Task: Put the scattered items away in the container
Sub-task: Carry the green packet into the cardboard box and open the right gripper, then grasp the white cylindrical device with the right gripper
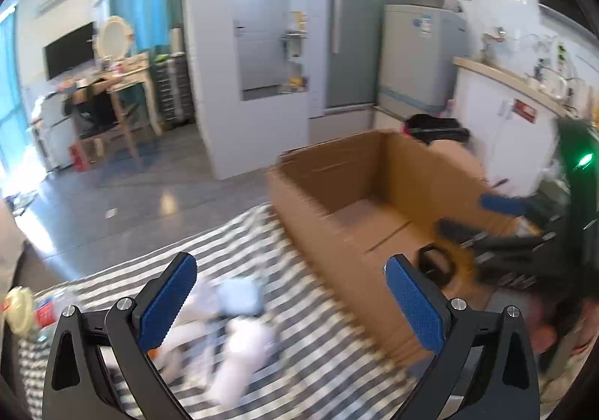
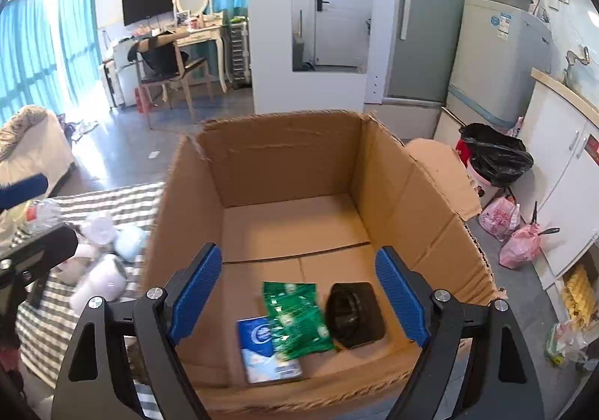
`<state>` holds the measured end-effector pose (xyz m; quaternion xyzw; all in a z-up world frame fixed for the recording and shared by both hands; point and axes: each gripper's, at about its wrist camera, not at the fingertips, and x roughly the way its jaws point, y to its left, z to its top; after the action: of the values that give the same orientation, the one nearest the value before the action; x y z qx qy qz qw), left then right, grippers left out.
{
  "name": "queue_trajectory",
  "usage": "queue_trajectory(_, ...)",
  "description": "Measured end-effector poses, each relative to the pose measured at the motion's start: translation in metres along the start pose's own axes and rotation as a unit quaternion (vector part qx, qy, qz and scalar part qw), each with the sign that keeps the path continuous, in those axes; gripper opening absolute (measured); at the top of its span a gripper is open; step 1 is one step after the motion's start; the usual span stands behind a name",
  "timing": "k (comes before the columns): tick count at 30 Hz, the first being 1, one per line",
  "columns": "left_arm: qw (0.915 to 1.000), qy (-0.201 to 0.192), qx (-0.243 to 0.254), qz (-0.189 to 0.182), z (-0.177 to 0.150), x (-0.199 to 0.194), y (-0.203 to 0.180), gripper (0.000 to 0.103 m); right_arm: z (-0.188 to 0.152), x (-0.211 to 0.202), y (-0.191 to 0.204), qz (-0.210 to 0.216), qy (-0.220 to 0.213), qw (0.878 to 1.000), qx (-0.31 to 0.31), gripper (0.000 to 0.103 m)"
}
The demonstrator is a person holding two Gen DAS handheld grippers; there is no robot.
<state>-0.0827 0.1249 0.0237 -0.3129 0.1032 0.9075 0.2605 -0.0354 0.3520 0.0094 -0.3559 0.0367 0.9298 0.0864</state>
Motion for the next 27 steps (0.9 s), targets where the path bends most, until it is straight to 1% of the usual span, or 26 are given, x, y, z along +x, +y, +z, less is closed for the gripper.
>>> queue_trajectory(3, 0.9986, 0.01, -0.027, 0.045, -0.019, -0.012, 0.036, 0.103, 0.006, -0.024, 0.019, 0.036, -0.016, 0.999, -0.003, 0.084)
queue_trajectory(4, 0.9965, 0.014, -0.043, 0.07, -0.027, -0.017, 0.051, 0.103, 0.009, -0.034, 0.027, 0.049, -0.025, 0.998, -0.006, 0.084)
queue_trajectory(6, 0.9914, 0.02, -0.07, 0.108, -0.04, -0.028, 0.076, 0.103, 0.016, -0.052, 0.047, 0.08, -0.043, 0.996, -0.016, 0.084)
queue_trajectory(7, 0.9875, 0.021, -0.089, 0.128, -0.049, -0.035, 0.09, 0.103, 0.019, -0.057, 0.06, 0.096, -0.047, 0.994, -0.023, 0.084)
queue_trajectory(9, 0.9826, 0.018, -0.114, 0.145, -0.063, -0.045, 0.109, 0.103, 0.021, -0.06, 0.093, 0.121, -0.046, 0.991, -0.04, 0.084)
queue_trajectory(11, 0.9778, 0.016, -0.135, 0.16, -0.075, -0.051, 0.123, 0.103, 0.018, -0.046, 0.126, 0.128, -0.019, 0.991, -0.046, 0.084)
queue_trajectory(12, 0.9737, 0.016, -0.145, 0.175, -0.083, -0.053, 0.129, 0.103, 0.014, -0.033, 0.141, 0.13, 0.004, 0.99, -0.046, 0.084)
queue_trajectory(14, 0.9681, 0.017, -0.155, 0.196, -0.096, -0.053, 0.138, 0.103, 0.004, -0.005, 0.165, 0.128, 0.055, 0.989, -0.042, 0.084)
queue_trajectory(15, 0.9668, 0.022, -0.159, 0.199, -0.105, -0.053, 0.145, 0.103, -0.005, 0.016, 0.178, 0.12, 0.094, 0.988, -0.036, 0.083)
queue_trajectory(16, 0.9669, 0.028, -0.161, 0.196, -0.112, -0.052, 0.149, 0.103, -0.013, 0.032, 0.186, 0.113, 0.122, 0.986, -0.031, 0.08)
queue_trajectory(17, 0.9671, 0.035, -0.163, 0.192, -0.121, -0.052, 0.156, 0.103, -0.019, 0.045, 0.191, 0.106, 0.141, 0.984, -0.027, 0.076)
queue_trajectory(18, 0.9665, 0.043, -0.167, 0.19, -0.128, -0.05, 0.161, 0.103, -0.026, 0.059, 0.197, 0.094, 0.162, 0.982, -0.026, 0.071)
queue_trajectory(21, 0.9651, 0.059, -0.181, 0.18, -0.148, -0.047, 0.181, 0.103, -0.038, 0.087, 0.209, 0.062, 0.191, 0.979, -0.033, 0.07)
queue_trajectory(24, 0.9663, 0.063, -0.189, 0.163, -0.155, -0.043, 0.192, 0.103, -0.038, 0.097, 0.214, 0.063, 0.196, 0.978, -0.021, 0.07)
queue_trajectory(26, 0.9667, 0.065, -0.193, 0.155, -0.157, -0.039, 0.198, 0.103, -0.035, 0.107, 0.22, 0.043, 0.201, 0.978, -0.031, 0.07)
queue_trajectory(27, 0.9673, 0.064, -0.194, 0.151, -0.156, -0.036, 0.199, 0.103, -0.035, 0.116, 0.222, 0.041, 0.215, 0.975, -0.024, 0.069)
